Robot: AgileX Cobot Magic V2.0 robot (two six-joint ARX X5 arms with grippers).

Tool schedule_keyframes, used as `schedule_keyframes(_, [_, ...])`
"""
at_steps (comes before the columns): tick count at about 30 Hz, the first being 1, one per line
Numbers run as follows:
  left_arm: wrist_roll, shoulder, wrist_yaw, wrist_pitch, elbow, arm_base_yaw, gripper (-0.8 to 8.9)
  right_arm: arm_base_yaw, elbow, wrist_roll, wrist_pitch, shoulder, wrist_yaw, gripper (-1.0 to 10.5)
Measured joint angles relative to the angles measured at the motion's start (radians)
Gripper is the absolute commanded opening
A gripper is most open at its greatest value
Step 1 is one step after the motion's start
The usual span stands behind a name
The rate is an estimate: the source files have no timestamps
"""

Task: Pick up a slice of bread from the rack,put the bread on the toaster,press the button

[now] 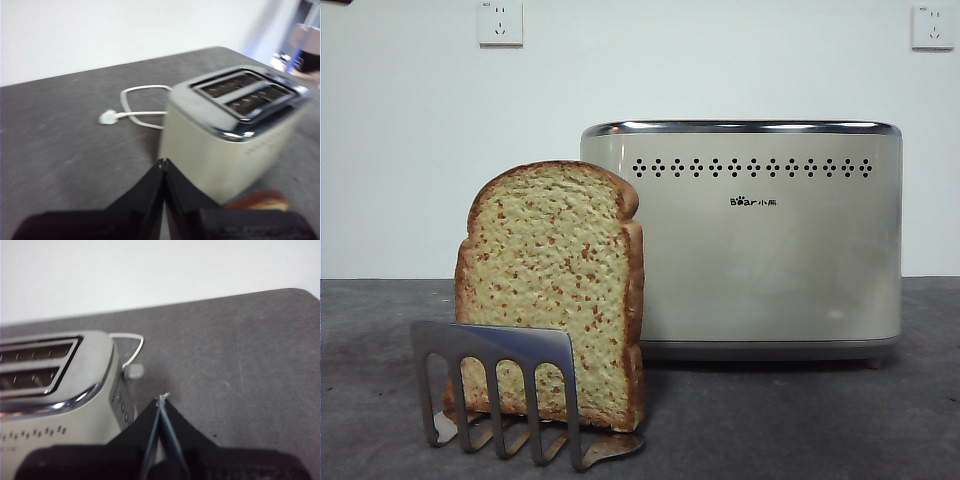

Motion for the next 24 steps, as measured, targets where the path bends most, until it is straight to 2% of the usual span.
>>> schedule_keyframes(4, [0.075,0.064,0.0,-0.042,0.071,-0.133,-0.06,0.0,0.089,-0.078,-0.029,0.121,-0.061,-0.1])
schedule_keyframes(7, [0.164,0.132,0.0,-0.108,0.135,-0.253,-0.06,0.0,0.15,-0.113,-0.029,0.211,-0.119,-0.1])
schedule_keyframes(12, [0.375,0.266,-0.002,-0.256,0.258,-0.454,-0.06,0.0,0.241,-0.128,-0.058,0.356,-0.191,-0.1])
schedule_keyframes(16, [0.496,0.355,-0.078,-0.337,0.356,-0.577,-0.06,0.0,0.312,-0.129,-0.106,0.449,-0.235,-0.1])
schedule_keyframes(20, [0.551,0.418,-0.117,-0.358,0.406,-0.642,-0.08,0.002,0.377,-0.132,-0.144,0.513,-0.239,-0.1])
schedule_keyframes(24, [0.573,0.478,-0.126,-0.408,0.443,-0.652,-0.08,0.002,0.45,-0.131,-0.204,0.56,-0.239,0.0])
